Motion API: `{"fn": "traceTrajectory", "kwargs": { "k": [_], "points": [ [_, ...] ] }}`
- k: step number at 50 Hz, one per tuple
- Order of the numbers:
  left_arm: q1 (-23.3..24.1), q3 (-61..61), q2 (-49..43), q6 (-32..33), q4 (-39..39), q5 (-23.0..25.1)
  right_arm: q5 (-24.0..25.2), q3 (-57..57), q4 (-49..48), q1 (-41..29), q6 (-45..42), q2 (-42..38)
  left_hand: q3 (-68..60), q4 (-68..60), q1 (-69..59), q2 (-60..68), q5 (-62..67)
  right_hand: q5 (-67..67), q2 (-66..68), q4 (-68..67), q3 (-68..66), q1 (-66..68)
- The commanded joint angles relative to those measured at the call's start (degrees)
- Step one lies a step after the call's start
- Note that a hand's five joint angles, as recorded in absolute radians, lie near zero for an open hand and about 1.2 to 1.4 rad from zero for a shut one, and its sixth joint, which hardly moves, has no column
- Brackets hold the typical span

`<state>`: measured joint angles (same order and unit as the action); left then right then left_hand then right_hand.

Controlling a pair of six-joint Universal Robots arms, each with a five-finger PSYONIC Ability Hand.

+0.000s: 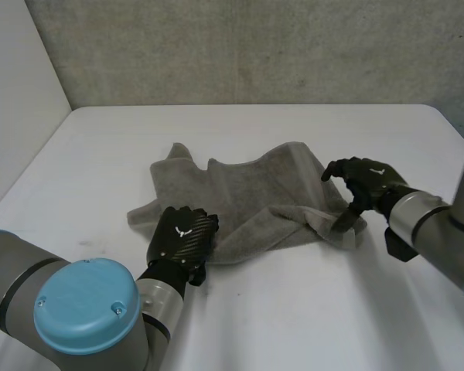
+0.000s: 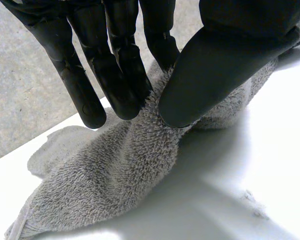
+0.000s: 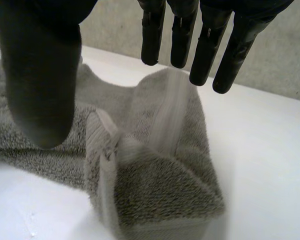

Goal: Fold the towel.

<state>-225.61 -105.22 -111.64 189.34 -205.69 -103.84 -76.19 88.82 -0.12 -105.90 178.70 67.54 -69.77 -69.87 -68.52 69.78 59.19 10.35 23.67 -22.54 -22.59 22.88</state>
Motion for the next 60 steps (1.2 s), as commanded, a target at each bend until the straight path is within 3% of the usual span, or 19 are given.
{"fn": "traceTrajectory", "kwargs": {
  "k": [1,9,15,17,19,20,21,28,30,35,39,41,45,53,60],
  "points": [
    [-0.2,-0.8,0.1,0.1,-0.2,0.0,-5.0,-3.6,0.4,-4.1,0.3,-6.4,-10.2,-10.1,-11.5,10.2,10.8,-2.9,-6.2,5.1,5.1,-5.4],
    [-0.3,-0.8,0.0,0.0,-0.2,0.0,-6.8,-6.7,0.3,-6.7,0.8,-11.1,-10.2,-10.1,-11.5,10.2,10.8,-1.5,-4.8,3.7,3.8,-4.0],
    [-0.3,-1.1,0.0,0.0,-0.1,0.0,-10.8,-10.6,0.4,-7.2,0.5,-14.8,-10.2,-10.1,-11.5,10.2,10.8,4.9,1.6,-2.7,-2.6,2.3],
    [-0.3,-1.6,0.0,0.0,-0.1,0.0,-11.6,-11.5,0.5,-7.2,0.4,-15.6,-10.2,-10.1,-11.5,10.2,10.8,11.9,8.6,-9.7,-9.7,9.4],
    [-0.2,-1.9,-0.1,0.0,-0.1,0.0,-12.9,-11.4,0.6,-7.0,0.3,-15.5,-10.2,-10.1,-11.5,10.2,10.8,46.6,43.2,-44.4,-44.3,44.0],
    [-0.2,-1.9,-0.1,0.0,-0.1,0.0,-12.9,-11.4,0.6,-7.0,0.3,-15.5,-10.2,-10.1,-11.5,10.2,10.8,46.8,43.4,-44.6,-44.5,44.2],
    [-0.2,-2.0,-0.2,0.0,-0.1,0.1,-12.9,-10.8,0.4,-6.4,0.4,-14.7,-10.2,-10.1,-11.5,10.2,10.8,59.5,56.2,-57.3,-57.3,57.0],
    [0.3,-2.0,-0.3,-0.3,0.0,0.5,-10.6,-4.2,-2.1,-6.2,-4.2,-6.3,-10.2,-10.1,-11.5,10.2,10.8,59.7,56.3,-57.5,-57.4,57.1],
    [0.7,-2.1,-0.3,-0.4,0.0,2.1,-7.2,1.1,-2.9,-5.4,-12.5,-3.2,-10.2,-10.1,-11.5,10.2,10.8,59.7,56.3,-57.5,-57.4,57.1],
    [1.7,-2.1,-0.2,-0.6,0.0,5.7,-4.4,9.3,-4.6,-3.9,-24.7,0.6,-10.2,-10.1,-11.5,10.2,10.8,59.7,56.3,-57.5,-57.4,57.1],
    [2.0,-2.0,-0.2,-0.6,0.0,7.5,-4.4,13.6,-9.6,-3.5,-26.7,1.5,4.7,4.8,3.5,-4.7,-4.1,59.7,56.3,-57.5,-57.4,57.1],
    [1.8,-1.6,0.0,-0.6,0.0,8.4,-4.3,16.5,-15.2,-3.3,-27.8,1.6,29.5,29.6,28.2,-29.5,-28.9,59.7,56.3,-57.5,-57.4,57.1],
    [1.0,-0.7,0.8,-0.5,0.1,8.5,-4.7,17.4,-19.5,-2.6,-29.6,2.0,44.9,45.0,43.7,-44.9,-44.3,59.7,56.3,-57.5,-57.4,57.1],
    [-7.4,3.4,4.1,0.0,1.3,9.6,-4.8,19.5,-23.3,-0.1,-39.7,3.3,52.2,52.3,50.9,-52.2,-51.6,59.7,56.3,-57.5,-57.4,57.1],
    [-15.2,12.8,1.7,0.1,12.4,17.3,-4.8,19.6,-23.6,0.5,-41.7,2.9,51.2,51.2,49.9,-51.2,-50.6,59.7,56.3,-57.5,-57.4,57.1]
  ]
}}
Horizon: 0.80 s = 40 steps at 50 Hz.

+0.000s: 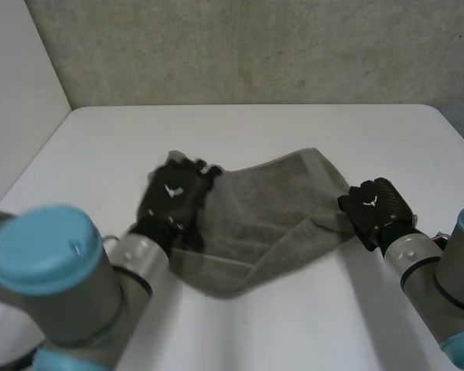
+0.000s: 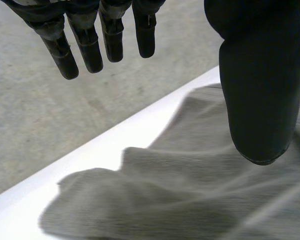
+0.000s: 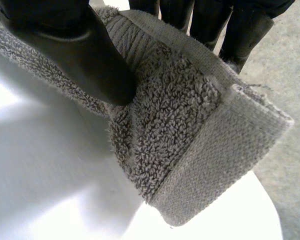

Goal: Fold the towel.

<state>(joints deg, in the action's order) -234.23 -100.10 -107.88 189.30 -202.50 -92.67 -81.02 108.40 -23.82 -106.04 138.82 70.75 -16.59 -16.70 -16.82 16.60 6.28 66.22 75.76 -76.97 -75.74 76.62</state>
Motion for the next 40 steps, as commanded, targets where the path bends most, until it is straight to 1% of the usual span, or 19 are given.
{"fn": "traceTrajectory", "kwargs": {
  "k": [1,3,4,6,9,11,12,14,15,17,19,25,31,36,40],
  "points": [
    [-6.6,7.7,-2.1,0.1,9.2,6.2,0.1,0.1,0.1,0.7,-1.8,-0.3,-2.0,-1.9,-1.8,2.0,2.3,3.8,4.2,-3.0,-4.3,3.4],
    [-8.9,9.9,-3.6,0.3,14.3,7.4,0.1,0.0,0.1,0.7,-1.7,-0.3,-3.2,-3.1,-3.0,3.2,3.5,3.8,4.2,-3.0,-4.3,3.4],
    [-8.9,9.9,-3.6,0.3,14.3,7.4,0.1,0.0,0.1,0.7,-1.7,-0.3,-3.2,-3.1,-3.0,3.2,3.5,3.8,4.2,-3.0,-4.3,3.4],
    [-11.9,9.9,-3.7,0.2,19.0,7.8,0.0,-0.3,0.2,0.8,-1.3,-0.4,-5.2,-5.1,-5.0,5.2,5.5,3.8,4.2,-3.0,-4.3,3.4],
    [-13.0,9.8,-3.7,0.1,20.8,8.1,0.0,-0.4,0.3,0.8,-0.9,-0.5,-6.1,-6.0,-5.8,6.1,6.4,3.8,4.2,-3.0,-4.3,3.4],
    [-14.1,9.1,-3.6,0.1,23.9,9.7,-0.2,-0.7,0.3,1.0,-0.1,-0.9,-8.9,-8.8,-8.7,8.9,9.2,3.8,4.2,-3.0,-4.3,3.4],
    [-14.1,9.0,-3.6,0.1,23.9,9.7,-0.2,-0.7,0.3,1.0,-0.1,-0.9,-8.9,-8.8,-8.7,8.9,9.2,3.8,4.2,-3.0,-4.3,3.4],
    [-14.8,7.4,-3.7,0.1,25.1,12.0,-0.2,-0.9,0.3,1.7,0.3,-1.0,-14.1,-14.0,-13.9,14.1,14.4,3.8,4.2,-3.0,-4.3,3.4],
    [-14.8,7.4,-3.7,0.1,25.1,12.0,-0.2,-0.9,0.3,1.7,0.3,-1.0,-14.2,-14.0,-13.9,14.1,14.5,3.8,4.2,-3.0,-4.3,3.4],
    [-16.3,5.7,-3.9,0.1,24.9,14.0,-0.3,-1.1,0.4,1.8,0.3,-1.3,-23.5,-23.4,-23.3,23.5,23.8,3.8,4.2,-3.0,-4.3,3.4],
    [-17.0,5.0,-4.2,0.1,24.9,14.6,-0.3,-1.1,0.4,1.9,0.4,-1.3,-25.9,-25.8,-25.7,25.9,26.2,3.8,4.2,-3.0,-4.3,3.4],
    [-18.2,3.8,-5.5,0.1,23.9,15.1,-0.3,-1.0,0.4,2.0,0.6,-1.2,-25.8,-25.6,-25.5,25.7,26.1,3.8,4.2,-3.0,-4.3,3.4],
    [-18.3,3.8,-7.1,0.1,22.8,15.0,-0.4,-0.9,0.4,1.9,0.6,-1.3,-25.6,-25.5,-25.4,25.6,25.9,3.8,4.2,-3.0,-4.3,3.4],
    [-18.3,3.3,-8.8,0.1,17.8,15.0,-0.4,-0.7,0.4,1.9,0.6,-1.3,-25.4,-25.3,-25.2,25.4,25.7,3.8,4.2,-3.0,-4.3,3.4],
    [-18.3,3.1,-9.8,0.1,15.9,15.1,-0.4,-0.8,0.4,1.9,0.6,-1.3,-26.3,-26.2,-26.0,26.2,26.6,3.8,4.2,-3.0,-4.3,3.4]
  ]
}}
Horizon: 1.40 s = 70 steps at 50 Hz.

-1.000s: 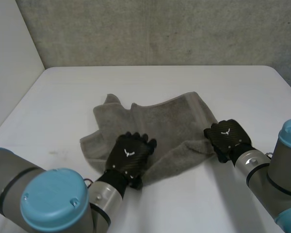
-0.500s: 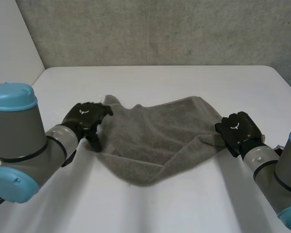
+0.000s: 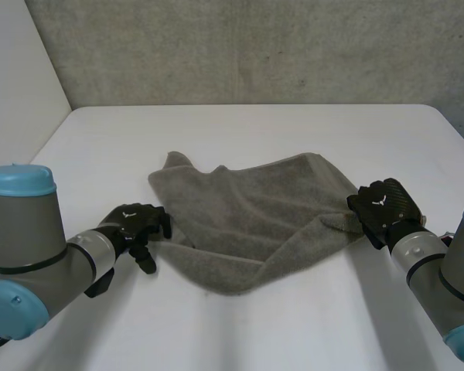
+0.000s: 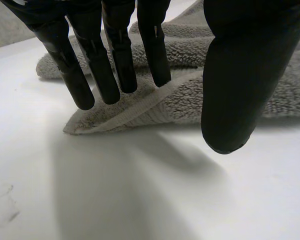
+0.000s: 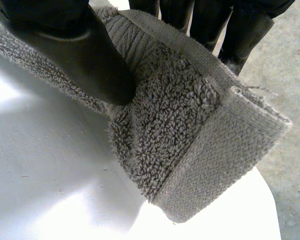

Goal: Fold the towel.

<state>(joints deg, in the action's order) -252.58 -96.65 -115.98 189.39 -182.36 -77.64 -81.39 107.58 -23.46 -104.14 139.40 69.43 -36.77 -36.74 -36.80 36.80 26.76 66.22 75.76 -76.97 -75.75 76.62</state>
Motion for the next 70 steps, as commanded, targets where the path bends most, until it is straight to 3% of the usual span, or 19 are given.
{"fn": "traceTrajectory", "kwargs": {
  "k": [1,10,12,18,24,28,32,34,39,45,53,59,64,66,70],
  "points": [
    [0.1,-0.4,-2.1,0.0,-4.7,0.0,0.0,0.0,0.0,0.0,0.0,0.0,-6.9,-6.9,-6.9,6.9,6.9,3.8,4.2,-3.0,-4.3,3.4],
    [0.6,-0.4,-3.4,0.0,-4.9,0.0,0.0,0.0,0.0,0.0,0.0,0.1,-22.4,-22.4,-22.4,22.4,22.4,3.8,4.2,-3.0,-4.3,3.4],
    [0.6,-0.4,-3.5,0.1,-5.4,-0.1,-0.1,0.0,0.0,0.1,0.0,0.3,-43.1,-43.2,-43.1,43.1,43.2,3.8,4.2,-3.0,-4.3,3.4],
    [0.6,-0.5,-2.3,0.0,-6.5,-0.4,-1.0,-0.2,0.3,-0.1,0.0,0.9,-43.2,-43.3,-43.2,43.2,43.2,3.8,4.2,-3.0,-4.3,3.4],
    [0.0,-1.3,7.3,0.0,-6.5,-0.9,-1.8,-1.2,3.2,-0.2,-0.1,6.2,-43.2,-43.3,-43.2,43.2,43.2,3.8,4.2,-3.0,-4.3,3.4],
    [-0.6,-0.7,17.2,0.0,-6.1,-1.1,-1.4,-5.5,13.8,-0.1,1.8,14.4,-43.2,-43.3,-43.2,43.2,43.2,3.8,4.2,-3.0,-4.3,3.4],
    [-2.7,0.5,25.8,0.0,-5.1,-0.8,-1.2,-10.1,21.7,0.3,5.1,17.6,-43.2,-43.3,-43.2,43.2,43.2,3.8,4.2,-3.0,-4.3,3.4],
    [-4.8,2.0,32.5,0.1,-1.8,-0.6,-1.1,-12.7,25.6,0.5,6.7,18.7,-43.2,-43.3,-43.2,43.2,43.2,3.8,4.2,-3.0,-4.3,3.4],
    [-6.8,6.7,38.8,0.3,6.2,-0.4,1.1,-22.6,38.4,2.7,9.3,25.4,-43.2,-43.3,-43.2,43.2,43.2,3.8,4.2,-3.0,-4.3,3.4],
    [-6.9,11.3,40.2,0.4,13.0,-0.6,4.4,-30.4,44.1,3.0,9.7,27.3,-43.2,-43.3,-43.2,43.2,43.2,3.8,4.2,-3.0,-4.3,3.4],
    [-7.0,13.3,37.3,0.5,16.3,-0.8,6.2,-38.6,54.6,3.6,9.9,23.8,-43.2,-43.3,-43.2,43.2,43.2,3.8,4.2,-3.0,-4.3,3.4],
    [-7.0,13.9,26.9,1.6,16.0,-0.9,6.0,-42.8,55.8,3.1,9.9,10.8,-43.2,-43.3,-43.2,43.2,43.2,3.8,4.2,-3.0,-4.3,3.4],
    [-6.0,20.3,14.5,2.0,14.7,-1.5,5.2,-50.4,52.3,2.8,10.8,-0.7,-43.2,-43.3,-43.2,43.2,43.2,3.8,4.2,-3.0,-4.3,3.4],
    [-5.1,28.8,5.3,2.3,14.0,-3.7,4.9,-58.4,47.1,1.3,13.2,-9.0,-43.2,-43.3,-43.2,43.2,43.2,3.8,4.2,-3.0,-4.3,3.4],
    [-3.0,41.1,-2.7,2.5,13.3,-7.2,4.7,-66.6,41.4,0.3,16.3,-15.4,-43.2,-43.3,-43.2,43.2,43.2,3.8,4.2,-3.0,-4.3,3.4]
  ]
}}
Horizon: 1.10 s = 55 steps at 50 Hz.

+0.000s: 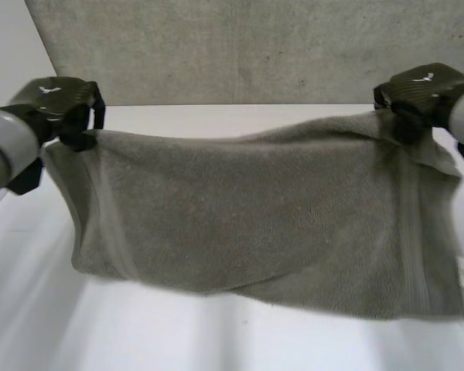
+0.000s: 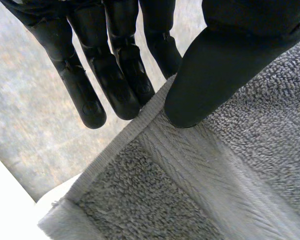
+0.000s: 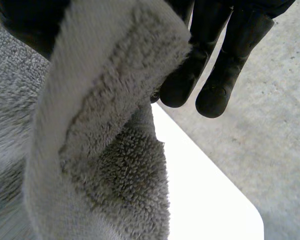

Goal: Fold the towel.

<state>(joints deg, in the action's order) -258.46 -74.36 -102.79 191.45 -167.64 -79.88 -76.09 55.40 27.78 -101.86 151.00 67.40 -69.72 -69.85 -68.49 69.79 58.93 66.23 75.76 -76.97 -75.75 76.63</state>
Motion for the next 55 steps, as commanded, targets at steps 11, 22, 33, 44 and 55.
{"fn": "traceTrajectory", "kwargs": {
  "k": [11,22,33,44,55],
  "points": [
    [4.2,51.3,-24.4,-4.9,-5.0,-12.1,-1.3,-27.7,-29.0,-3.1,12.7,-16.3,-10.3,-10.2,-11.5,10.2,11.1,3.8,4.2,-3.0,-4.3,3.4],
    [5.1,28.7,-13.8,-9.2,-3.2,-11.8,0.1,-14.7,-21.5,-3.0,12.3,-11.3,-10.3,-10.2,-11.5,10.2,11.1,3.8,4.2,-3.0,-4.3,3.4],
    [5.0,-5.0,-9.9,-9.1,-12.9,-11.4,1.3,4.7,-23.0,-2.4,9.3,-15.9,-10.3,-10.2,-11.5,10.2,11.1,3.8,4.2,-3.0,-4.3,3.4],
    [5.3,-22.7,-10.1,-8.7,-23.8,-10.7,2.9,20.3,-30.4,-2.1,5.2,-18.9,-10.3,-10.2,-11.5,10.2,11.1,-31.0,-30.5,31.7,30.5,-31.4],
    [5.1,-24.6,-8.2,-8.9,-24.8,-10.2,2.4,30.4,-31.9,-2.1,6.4,-8.2,-10.3,-10.2,-11.5,10.2,11.1,-41.8,-41.3,42.5,41.3,-42.2]
  ]
}}
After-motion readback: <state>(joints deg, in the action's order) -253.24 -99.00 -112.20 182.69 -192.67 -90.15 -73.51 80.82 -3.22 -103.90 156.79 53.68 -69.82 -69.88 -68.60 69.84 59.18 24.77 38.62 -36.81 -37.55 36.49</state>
